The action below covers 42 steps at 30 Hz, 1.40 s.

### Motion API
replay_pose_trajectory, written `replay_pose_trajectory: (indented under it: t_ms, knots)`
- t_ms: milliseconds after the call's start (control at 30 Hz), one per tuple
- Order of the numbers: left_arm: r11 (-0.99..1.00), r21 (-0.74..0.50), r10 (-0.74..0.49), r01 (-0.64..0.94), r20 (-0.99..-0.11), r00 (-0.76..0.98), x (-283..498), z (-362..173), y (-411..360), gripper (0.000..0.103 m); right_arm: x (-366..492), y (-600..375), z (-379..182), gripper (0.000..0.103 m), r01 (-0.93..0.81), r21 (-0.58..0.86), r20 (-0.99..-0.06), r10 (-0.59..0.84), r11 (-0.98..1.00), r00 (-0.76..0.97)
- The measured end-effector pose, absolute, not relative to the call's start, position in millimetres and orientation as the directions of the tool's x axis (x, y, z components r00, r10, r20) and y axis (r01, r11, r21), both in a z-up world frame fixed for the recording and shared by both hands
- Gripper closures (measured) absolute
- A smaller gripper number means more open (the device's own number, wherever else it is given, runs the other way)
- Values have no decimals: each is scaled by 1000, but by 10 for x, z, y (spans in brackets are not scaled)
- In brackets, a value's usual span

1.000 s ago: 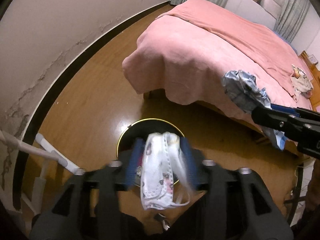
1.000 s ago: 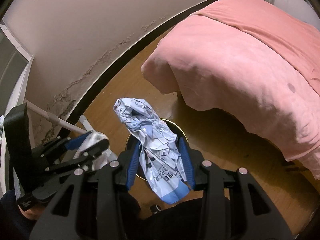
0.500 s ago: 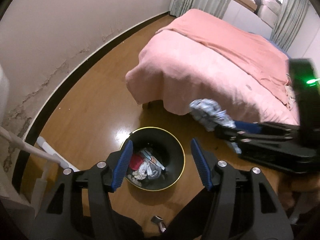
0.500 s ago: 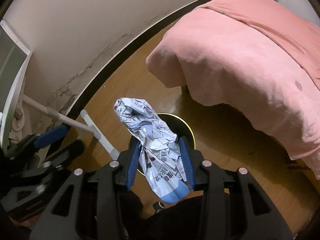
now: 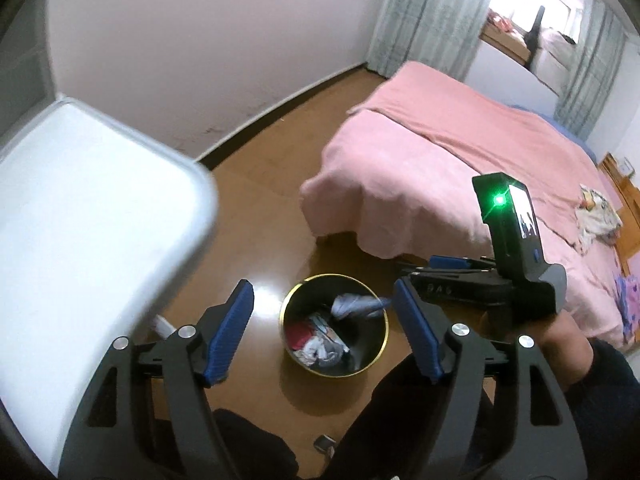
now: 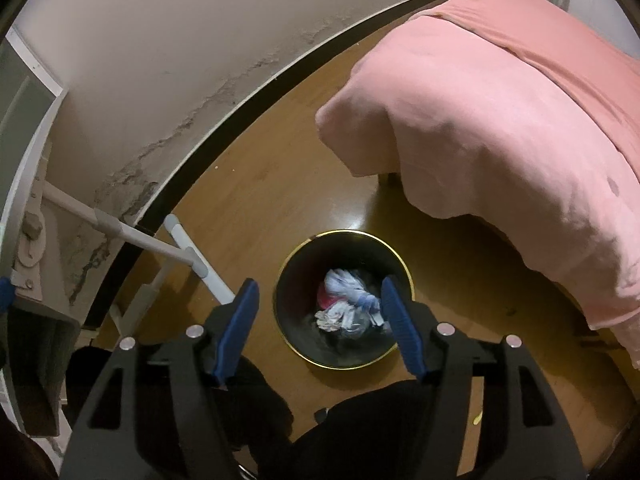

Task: Collect trash
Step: 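Carry wrapper and white paper to the bin and open both tools, then bring both tools back to the remaining trash on the desk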

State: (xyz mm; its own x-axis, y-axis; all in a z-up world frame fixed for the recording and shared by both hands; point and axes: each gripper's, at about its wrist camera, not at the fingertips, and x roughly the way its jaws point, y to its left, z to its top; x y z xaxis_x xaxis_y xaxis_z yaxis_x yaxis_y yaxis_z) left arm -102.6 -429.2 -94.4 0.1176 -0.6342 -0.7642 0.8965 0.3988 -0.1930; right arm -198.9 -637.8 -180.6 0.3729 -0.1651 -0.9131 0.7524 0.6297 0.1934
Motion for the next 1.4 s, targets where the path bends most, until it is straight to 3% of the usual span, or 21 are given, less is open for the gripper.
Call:
replay_pose_trajectory:
  t_ms: [400,833,1200,1400]
  knots:
    - [631,-164,-608,758,-712,353,-405,-499,-3068,15,-1041,-5427,-810,35,515,215,-810,-143,830,569]
    - [910,-144,-365,388,-720,590,279,-364,-1074,15,364,-3432,-339,35,39,226,-750,149,973,644]
    - [973,-132,-222,188,-745,629,368,-435,209,15,1165,-2285,19,45,-191,182,-716,263,965,646]
    - [982,-123,-187,144,-751,633,333,-434,488,15,1604,-1915,-86,49,-193,154,-748,242,969,618]
